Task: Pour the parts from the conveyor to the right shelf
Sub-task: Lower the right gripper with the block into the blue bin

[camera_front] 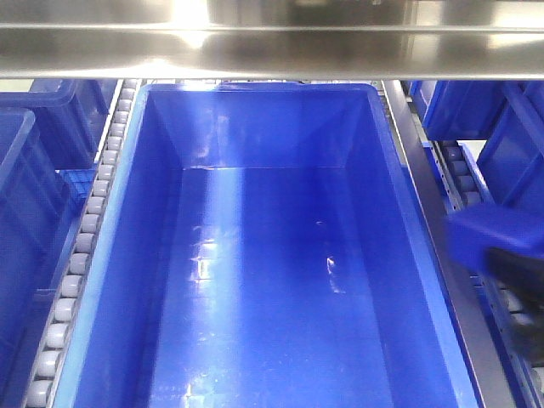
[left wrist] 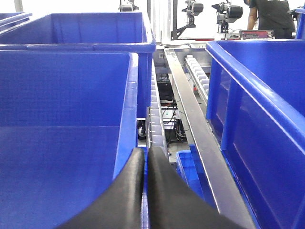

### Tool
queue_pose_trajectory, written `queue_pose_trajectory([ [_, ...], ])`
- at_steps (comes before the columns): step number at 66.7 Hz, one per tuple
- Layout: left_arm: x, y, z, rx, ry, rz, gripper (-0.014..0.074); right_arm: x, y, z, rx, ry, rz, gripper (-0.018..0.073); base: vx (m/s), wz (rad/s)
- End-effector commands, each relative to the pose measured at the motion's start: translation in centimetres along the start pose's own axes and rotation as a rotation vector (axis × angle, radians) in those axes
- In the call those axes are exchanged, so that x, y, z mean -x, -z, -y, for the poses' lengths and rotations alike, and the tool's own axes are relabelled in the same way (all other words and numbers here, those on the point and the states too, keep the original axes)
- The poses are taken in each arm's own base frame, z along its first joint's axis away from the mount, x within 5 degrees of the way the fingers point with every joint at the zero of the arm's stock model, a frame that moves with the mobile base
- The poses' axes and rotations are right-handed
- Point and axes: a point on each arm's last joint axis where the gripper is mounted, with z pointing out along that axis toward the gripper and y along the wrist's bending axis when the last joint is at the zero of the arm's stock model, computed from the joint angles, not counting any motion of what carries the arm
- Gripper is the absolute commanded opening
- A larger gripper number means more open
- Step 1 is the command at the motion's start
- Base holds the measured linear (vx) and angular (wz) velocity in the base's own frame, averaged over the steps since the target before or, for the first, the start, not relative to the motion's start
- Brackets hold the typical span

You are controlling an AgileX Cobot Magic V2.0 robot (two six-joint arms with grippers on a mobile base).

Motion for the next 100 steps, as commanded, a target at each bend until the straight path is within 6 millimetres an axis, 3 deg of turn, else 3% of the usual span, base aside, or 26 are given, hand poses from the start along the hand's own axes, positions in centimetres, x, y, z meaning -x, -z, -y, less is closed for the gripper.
queue_pose_trajectory([
  [1, 1.3, 0.2, 0.1, -0.009, 0.014, 0.097, -0.0006, 2.8, -1.1, -0.1, 0.022, 0.032, 0.057, 0.0018, 0.00, 0.00],
  [12, 1.3, 0.2, 0.1, -0.009, 0.014, 0.097, -0.0006, 5.4, -4.4, -1.4, 0.119, 0.073, -0.008, 0.0026, 0.00, 0.00],
  [29, 1.3, 0.2, 0.1, -0.009, 0.014, 0.097, -0.0006, 8.5, -11.2, -4.1, 0.220, 0.022, -0.188, 0.0036, 0.00, 0.00],
  [47, 1.3, 0.2, 0.1, -0.009, 0.014, 0.097, -0.0006, 9.2, -18.6, -5.2, 0.242, -0.044, -0.476, 0.0061, 0.00, 0.00],
  [65, 1.3, 0.2, 0.1, -0.009, 0.014, 0.097, -0.0006, 9.1, -25.0, -6.0, 0.217, -0.080, -0.651, 0.0107, 0.00, 0.00],
  [74, 1.3, 0.2, 0.1, -0.009, 0.014, 0.097, -0.0006, 8.4, -27.6, -6.1, 0.178, -0.077, -0.758, 0.0183, 0.00, 0.00],
  [83, 1.3, 0.2, 0.1, -0.009, 0.014, 0.097, -0.0006, 7.9, -29.4, -6.8, 0.176, -0.071, -0.817, 0.0316, 0.00, 0.00],
  [100, 1.3, 0.2, 0.1, -0.009, 0.014, 0.097, -0.0006, 8.4, -30.2, -7.0, 0.168, -0.090, -0.787, 0.0571, 0.00, 0.00],
])
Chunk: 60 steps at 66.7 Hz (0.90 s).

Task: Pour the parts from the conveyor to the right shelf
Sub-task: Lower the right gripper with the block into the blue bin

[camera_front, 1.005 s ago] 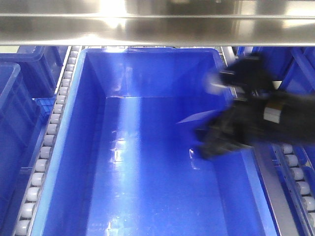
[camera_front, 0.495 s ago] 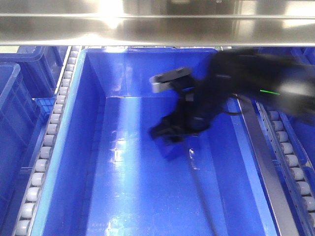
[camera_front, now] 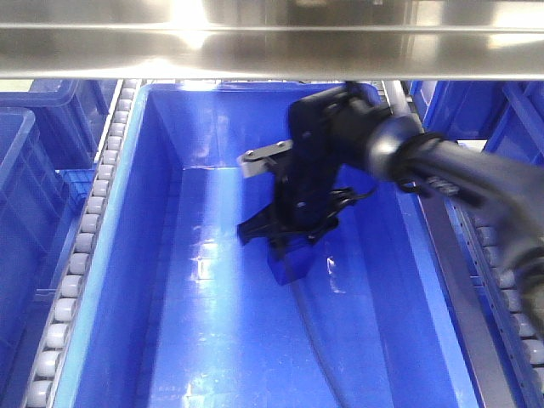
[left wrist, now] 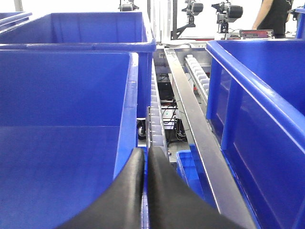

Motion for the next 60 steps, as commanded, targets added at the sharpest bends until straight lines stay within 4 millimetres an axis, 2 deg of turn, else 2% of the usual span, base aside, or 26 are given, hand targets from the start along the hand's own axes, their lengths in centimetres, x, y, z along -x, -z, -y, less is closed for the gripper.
queue_pose_trajectory([
  [1, 1.3, 0.2, 0.1, -0.009, 0.014, 0.097, -0.0006, 0.6, 3.7, 0.1, -0.002, -0.011, 0.122, 0.0581, 0.00, 0.00],
  [11, 1.3, 0.2, 0.1, -0.009, 0.014, 0.097, -0.0006, 0.4, 4.8, 0.5, -0.049, -0.020, 0.147, 0.0592, 0.00, 0.00],
  [29, 1.3, 0.2, 0.1, -0.009, 0.014, 0.097, -0.0006, -1.2, 8.3, 0.6, -0.064, 0.000, 0.269, 0.0591, 0.00, 0.00],
  [42, 1.3, 0.2, 0.1, -0.009, 0.014, 0.097, -0.0006, -3.6, 9.9, 0.7, -0.053, 0.019, 0.408, 0.0591, 0.00, 0.00],
  [60, 1.3, 0.2, 0.1, -0.009, 0.014, 0.097, -0.0006, -7.6, 10.7, 0.8, -0.034, 0.040, 0.646, 0.0591, 0.00, 0.00],
])
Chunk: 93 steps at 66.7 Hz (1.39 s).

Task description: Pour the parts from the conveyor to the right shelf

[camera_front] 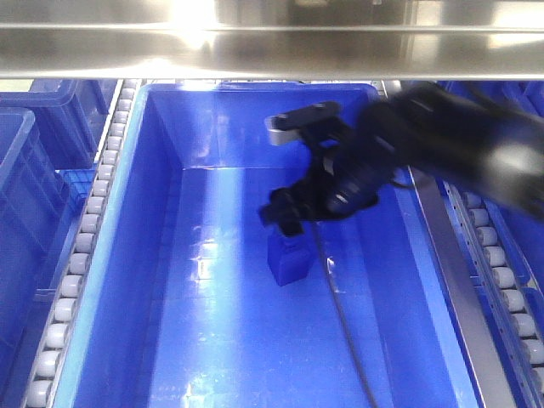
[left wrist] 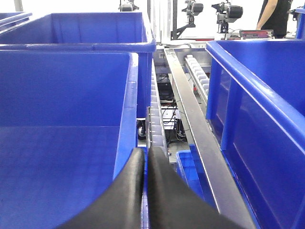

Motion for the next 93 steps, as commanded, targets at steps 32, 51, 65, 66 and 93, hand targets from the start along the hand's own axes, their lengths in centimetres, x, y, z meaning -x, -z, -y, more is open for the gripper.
queue_pose_trajectory([
  [32, 1.3, 0.2, 0.1, -0.009, 0.014, 0.097, -0.0006, -6.4, 8.9, 1.1, 0.005, 0.044, 0.514, 0.0581, 0.00, 0.00],
  [51, 1.3, 0.2, 0.1, -0.009, 0.014, 0.097, -0.0006, -8.7, 14.1, 5.3, -0.116, -0.131, 0.651, 0.0581, 0.00, 0.00],
  [65, 1.3, 0.2, 0.1, -0.009, 0.014, 0.097, -0.0006, -10.6, 17.0, 6.7, -0.219, -0.147, 0.721, 0.0581, 0.00, 0.00],
  [66, 1.3, 0.2, 0.1, -0.009, 0.014, 0.097, -0.0006, -10.8, 17.1, 6.7, -0.224, -0.149, 0.727, 0.0581, 0.00, 0.00],
  [93, 1.3, 0.2, 0.1, -0.009, 0.014, 0.097, -0.0006, -21.2, 19.0, 4.6, -0.299, -0.129, 0.940, 0.0581, 0.00, 0.00],
])
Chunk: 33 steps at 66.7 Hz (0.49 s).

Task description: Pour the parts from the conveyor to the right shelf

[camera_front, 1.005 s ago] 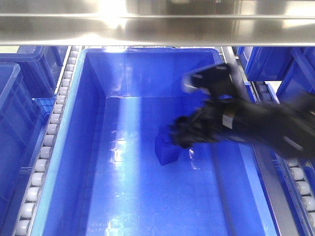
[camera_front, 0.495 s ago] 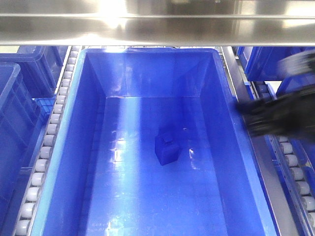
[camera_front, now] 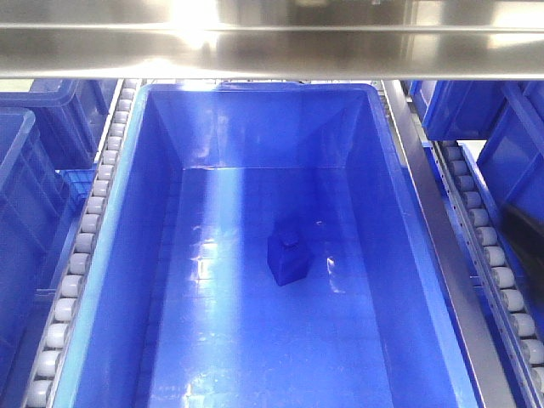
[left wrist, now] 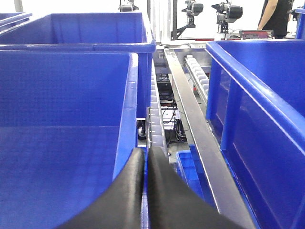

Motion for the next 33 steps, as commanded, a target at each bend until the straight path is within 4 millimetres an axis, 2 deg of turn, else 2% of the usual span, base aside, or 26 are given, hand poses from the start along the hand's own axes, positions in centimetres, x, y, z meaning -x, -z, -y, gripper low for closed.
queue_pose_trajectory([
  [1, 1.3, 0.2, 0.1, -0.009, 0.014, 0.097, -0.0006, 0.5, 2.4, 0.1, -0.009, 0.032, 0.141, 0.0581, 0.00, 0.00],
  [12, 1.3, 0.2, 0.1, -0.009, 0.014, 0.097, -0.0006, -1.5, 6.2, 0.1, -0.011, 0.038, 0.260, 0.0581, 0.00, 0.00],
  [19, 1.3, 0.2, 0.1, -0.009, 0.014, 0.097, -0.0006, -1.9, 8.0, 0.0, -0.010, 0.030, 0.353, 0.0581, 0.00, 0.00],
  [33, 1.3, 0.2, 0.1, -0.009, 0.014, 0.097, -0.0006, -2.5, 7.2, 0.1, -0.022, 0.056, 0.244, 0.0581, 0.00, 0.00],
])
